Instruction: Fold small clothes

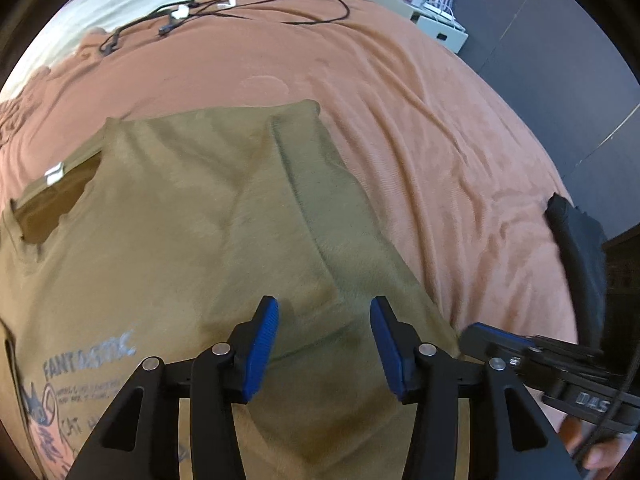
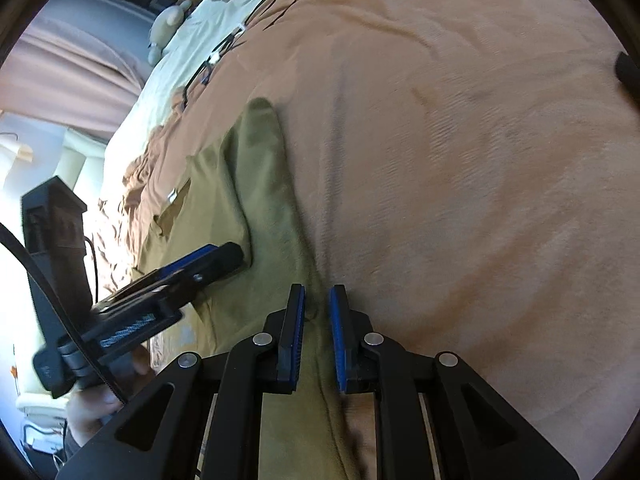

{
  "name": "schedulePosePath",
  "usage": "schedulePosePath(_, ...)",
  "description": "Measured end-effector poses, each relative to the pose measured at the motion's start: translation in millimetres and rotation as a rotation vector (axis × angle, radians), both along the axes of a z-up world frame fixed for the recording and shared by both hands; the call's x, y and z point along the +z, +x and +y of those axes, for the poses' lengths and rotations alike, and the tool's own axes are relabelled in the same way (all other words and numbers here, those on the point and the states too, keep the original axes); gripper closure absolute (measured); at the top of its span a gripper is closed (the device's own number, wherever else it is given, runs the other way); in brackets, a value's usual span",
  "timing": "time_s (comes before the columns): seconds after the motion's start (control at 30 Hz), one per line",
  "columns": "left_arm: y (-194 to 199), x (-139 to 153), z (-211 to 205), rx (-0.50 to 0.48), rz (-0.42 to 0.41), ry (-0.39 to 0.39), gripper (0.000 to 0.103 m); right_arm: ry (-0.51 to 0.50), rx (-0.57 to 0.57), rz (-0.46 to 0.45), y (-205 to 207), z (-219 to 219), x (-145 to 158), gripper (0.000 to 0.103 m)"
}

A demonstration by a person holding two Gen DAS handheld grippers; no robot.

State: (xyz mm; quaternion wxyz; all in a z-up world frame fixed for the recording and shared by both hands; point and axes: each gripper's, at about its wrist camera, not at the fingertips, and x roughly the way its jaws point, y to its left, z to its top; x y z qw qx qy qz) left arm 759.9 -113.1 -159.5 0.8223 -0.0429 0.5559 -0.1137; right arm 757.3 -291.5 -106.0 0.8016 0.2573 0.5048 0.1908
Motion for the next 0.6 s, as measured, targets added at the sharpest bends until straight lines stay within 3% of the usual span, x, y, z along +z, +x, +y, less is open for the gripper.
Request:
schedulePosePath(0.23, 5, -12, -5, -0.019, -0.006, 0.035, 0.055, 0.022, -0.017, -0.022, -2, -1, 5, 0.093)
schedulePosePath(0.37, 8, -12, 10, 0.026, 0.002, 0.026, 0.094, 0.008, 0.025, -0.017, 1, 13, 2, 0.093)
schedulePosePath(0.6, 6, 9, 38, 0.064, -0.027, 0.001, 0.096, -0.028, 0.028, -0.013, 3, 22, 0, 0.093)
